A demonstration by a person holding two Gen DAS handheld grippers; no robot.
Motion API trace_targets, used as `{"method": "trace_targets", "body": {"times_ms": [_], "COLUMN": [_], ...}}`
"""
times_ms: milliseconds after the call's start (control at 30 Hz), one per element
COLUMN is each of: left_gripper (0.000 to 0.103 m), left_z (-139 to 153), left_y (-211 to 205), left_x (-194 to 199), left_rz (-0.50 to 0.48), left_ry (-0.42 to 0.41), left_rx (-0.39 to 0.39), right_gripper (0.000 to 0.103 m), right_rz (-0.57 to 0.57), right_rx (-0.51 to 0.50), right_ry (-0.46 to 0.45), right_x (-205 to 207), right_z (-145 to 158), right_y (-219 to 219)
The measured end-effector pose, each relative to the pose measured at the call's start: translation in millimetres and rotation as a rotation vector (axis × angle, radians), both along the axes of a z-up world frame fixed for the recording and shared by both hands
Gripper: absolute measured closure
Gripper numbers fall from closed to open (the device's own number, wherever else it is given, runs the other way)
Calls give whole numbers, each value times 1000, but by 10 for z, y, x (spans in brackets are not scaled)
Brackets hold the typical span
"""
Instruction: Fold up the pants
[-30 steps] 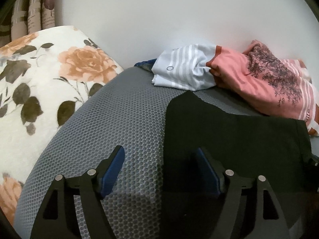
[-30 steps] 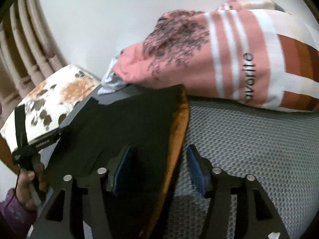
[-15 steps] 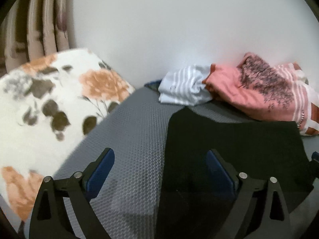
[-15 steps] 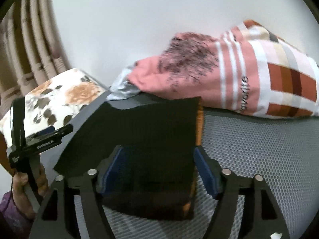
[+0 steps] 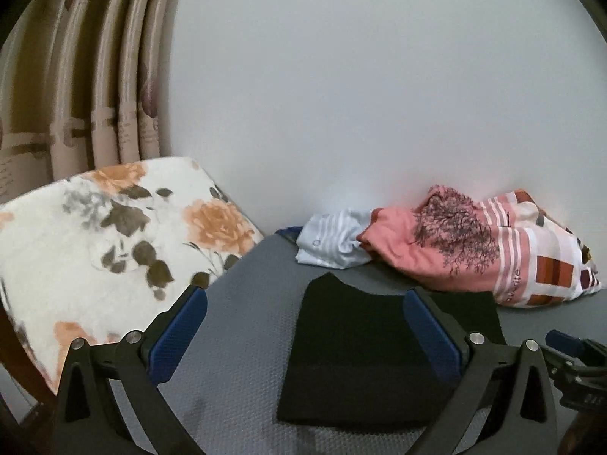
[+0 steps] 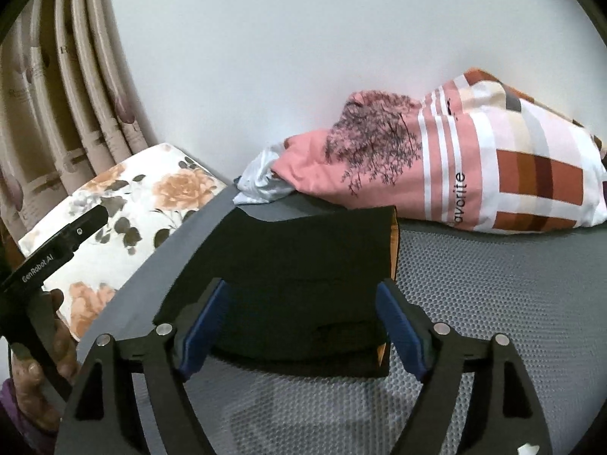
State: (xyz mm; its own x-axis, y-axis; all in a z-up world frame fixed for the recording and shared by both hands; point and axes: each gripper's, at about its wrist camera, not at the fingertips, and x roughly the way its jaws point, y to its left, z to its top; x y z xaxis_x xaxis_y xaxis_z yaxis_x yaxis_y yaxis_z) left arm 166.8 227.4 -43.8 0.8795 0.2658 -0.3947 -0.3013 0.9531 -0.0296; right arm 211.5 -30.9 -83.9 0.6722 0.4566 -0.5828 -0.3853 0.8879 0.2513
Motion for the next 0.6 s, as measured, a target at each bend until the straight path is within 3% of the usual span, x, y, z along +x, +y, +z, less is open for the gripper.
{"method": "trace_targets", "body": {"times_ms": [300, 600], "left_gripper": [0, 0], "left_z": [279, 307], "left_y": [-287, -317], "left_x": [-283, -389], "left_rz": [-73, -73], "left_ry": [17, 46], "left_rx": [80, 35], "right_gripper": [20, 19], "right_rz": [30, 44], "right_rx": [2, -2], "right_ry": [-19, -23], "right_x": [-249, -351], "right_z": [225, 291], "right_y": [-19, -45]}}
